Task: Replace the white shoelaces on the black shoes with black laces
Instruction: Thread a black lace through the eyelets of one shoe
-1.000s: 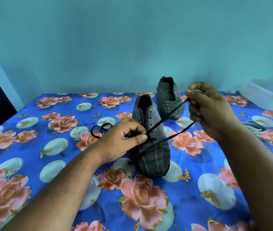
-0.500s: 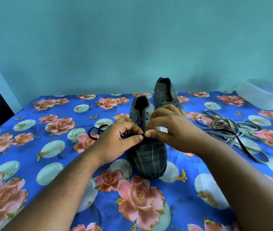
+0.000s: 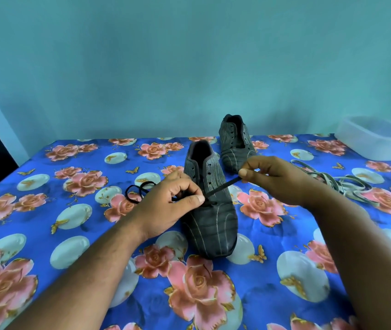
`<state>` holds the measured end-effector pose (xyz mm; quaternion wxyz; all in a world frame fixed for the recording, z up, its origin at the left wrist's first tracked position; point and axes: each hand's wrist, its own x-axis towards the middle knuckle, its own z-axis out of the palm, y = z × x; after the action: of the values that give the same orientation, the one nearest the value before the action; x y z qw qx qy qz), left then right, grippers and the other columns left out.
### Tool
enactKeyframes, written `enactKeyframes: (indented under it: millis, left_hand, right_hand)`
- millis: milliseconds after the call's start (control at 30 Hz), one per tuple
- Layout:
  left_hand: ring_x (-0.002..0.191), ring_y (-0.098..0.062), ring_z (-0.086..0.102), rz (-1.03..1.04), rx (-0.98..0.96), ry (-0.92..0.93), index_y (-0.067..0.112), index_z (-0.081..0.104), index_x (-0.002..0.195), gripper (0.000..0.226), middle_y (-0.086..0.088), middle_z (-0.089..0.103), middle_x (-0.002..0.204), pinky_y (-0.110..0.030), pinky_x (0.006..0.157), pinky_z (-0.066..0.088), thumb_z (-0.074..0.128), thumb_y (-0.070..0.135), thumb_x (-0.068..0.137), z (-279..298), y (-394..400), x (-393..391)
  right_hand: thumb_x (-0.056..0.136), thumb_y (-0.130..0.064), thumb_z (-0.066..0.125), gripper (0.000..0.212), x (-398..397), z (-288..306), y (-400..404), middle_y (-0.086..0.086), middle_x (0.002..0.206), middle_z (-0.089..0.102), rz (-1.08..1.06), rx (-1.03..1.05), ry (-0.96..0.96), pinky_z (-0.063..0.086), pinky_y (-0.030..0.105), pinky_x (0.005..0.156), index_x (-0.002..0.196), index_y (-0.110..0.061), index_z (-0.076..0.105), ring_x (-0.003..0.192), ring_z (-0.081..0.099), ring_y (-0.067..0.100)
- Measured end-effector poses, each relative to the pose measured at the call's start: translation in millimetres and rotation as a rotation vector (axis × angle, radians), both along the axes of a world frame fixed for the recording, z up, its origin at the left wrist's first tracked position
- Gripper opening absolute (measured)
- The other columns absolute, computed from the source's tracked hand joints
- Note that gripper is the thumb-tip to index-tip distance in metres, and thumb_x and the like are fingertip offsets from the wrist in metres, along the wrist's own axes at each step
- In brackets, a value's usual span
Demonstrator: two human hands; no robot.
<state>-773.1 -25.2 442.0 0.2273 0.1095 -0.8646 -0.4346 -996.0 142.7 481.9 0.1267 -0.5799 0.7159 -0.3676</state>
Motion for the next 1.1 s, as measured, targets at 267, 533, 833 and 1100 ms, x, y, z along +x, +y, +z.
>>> enactKeyframes:
  millis: [267, 533, 833, 1100]
  left_hand:
    - [0.113, -0.010, 0.056, 0.011, 0.035, 0.062, 0.039, 0.075, 0.106, 0.038, 0.008, 0.057, 0.109, -0.022, 0.099, 0.042, 0.059, 0.066, 0.085, 7, 9, -1]
    - [0.092, -0.022, 0.057, 0.100, 0.084, 0.148, 0.027, 0.070, 0.078, 0.026, 0.007, 0.059, 0.094, -0.036, 0.085, 0.045, 0.066, 0.052, 0.084, 8, 2, -1]
    - [0.076, -0.021, 0.068, 0.380, 0.073, 0.071, 0.032, 0.067, 0.065, 0.028, 0.015, 0.062, 0.080, -0.033, 0.064, 0.059, 0.074, 0.026, 0.091, 1, -17, 2]
    - [0.134, -0.005, 0.043, 0.189, -0.331, 0.119, 0.040, 0.070, 0.124, 0.057, 0.018, 0.057, 0.133, -0.035, 0.114, 0.034, 0.046, 0.078, 0.089, 4, 2, -4]
  right_hand:
    - [0.099, -0.027, 0.063, 0.020, 53, 12, -6, -0.014, 0.067, 0.059, 0.092, -0.072, -0.005, 0.044, 0.017, 0.053, 0.088, -0.011, 0.068, 0.060, 0.058, 0.003]
    - [0.102, -0.033, 0.056, 0.031, 34, 10, -2, -0.008, 0.055, 0.046, 0.055, -0.014, -0.082, 0.035, 0.015, 0.046, 0.083, -0.010, 0.063, 0.043, 0.039, 0.005]
    - [0.102, -0.036, 0.057, 0.029, -32, -8, 8, -0.014, 0.063, 0.056, -0.344, -0.116, 0.029, 0.037, 0.020, 0.058, 0.084, -0.016, 0.066, 0.059, 0.047, 0.004]
    - [0.100, -0.032, 0.062, 0.024, 38, -3, -18, -0.004, 0.078, 0.062, 0.127, -0.192, 0.096, 0.046, 0.025, 0.072, 0.081, -0.018, 0.066, 0.079, 0.058, 0.013]
